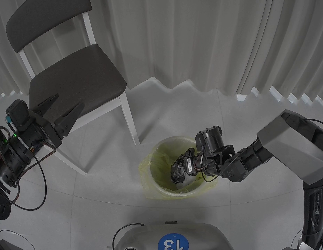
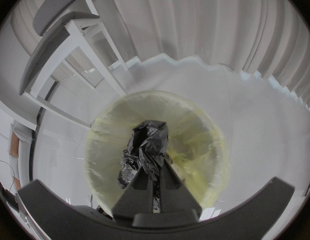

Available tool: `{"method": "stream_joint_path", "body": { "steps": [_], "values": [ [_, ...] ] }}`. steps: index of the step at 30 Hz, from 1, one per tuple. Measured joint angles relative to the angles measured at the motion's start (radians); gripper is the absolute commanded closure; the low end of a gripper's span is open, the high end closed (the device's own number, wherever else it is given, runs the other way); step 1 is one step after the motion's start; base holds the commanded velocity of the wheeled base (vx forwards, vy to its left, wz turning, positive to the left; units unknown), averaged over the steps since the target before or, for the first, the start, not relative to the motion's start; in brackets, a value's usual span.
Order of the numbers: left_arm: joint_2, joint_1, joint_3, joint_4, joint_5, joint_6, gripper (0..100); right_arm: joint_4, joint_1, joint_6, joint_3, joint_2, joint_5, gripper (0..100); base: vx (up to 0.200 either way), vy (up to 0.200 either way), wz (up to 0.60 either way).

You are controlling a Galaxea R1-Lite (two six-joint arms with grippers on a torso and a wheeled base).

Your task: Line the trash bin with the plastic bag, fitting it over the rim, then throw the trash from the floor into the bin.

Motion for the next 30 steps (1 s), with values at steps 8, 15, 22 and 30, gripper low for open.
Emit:
{"method": "stream_joint_path", "body": {
  "steps": [8, 15, 22, 30],
  "values": [
    [-0.002, -0.006, 0.003, 0.0, 0.0, 0.001, 0, -0.027, 0.074, -0.007, -0.006, 0.022, 0.0, 100, 0.0, 0.0, 0.0],
    [-0.001, -0.007, 0.005, 0.0, 0.0, 0.0, 0, -0.041, 0.106, -0.045, -0.056, 0.06, 0.003, 100, 0.0, 0.0, 0.0],
    [0.003, -0.006, 0.005, 0.0, -0.001, 0.0, 0, -0.036, 0.013, -0.052, -0.12, 0.113, 0.004, 100, 0.0, 0.0, 0.0],
    [0.014, -0.005, 0.005, 0.0, -0.001, 0.0, 0, -0.035, 0.046, -0.053, -0.129, 0.132, 0.005, 100, 0.0, 0.0, 0.0]
  ]
}}
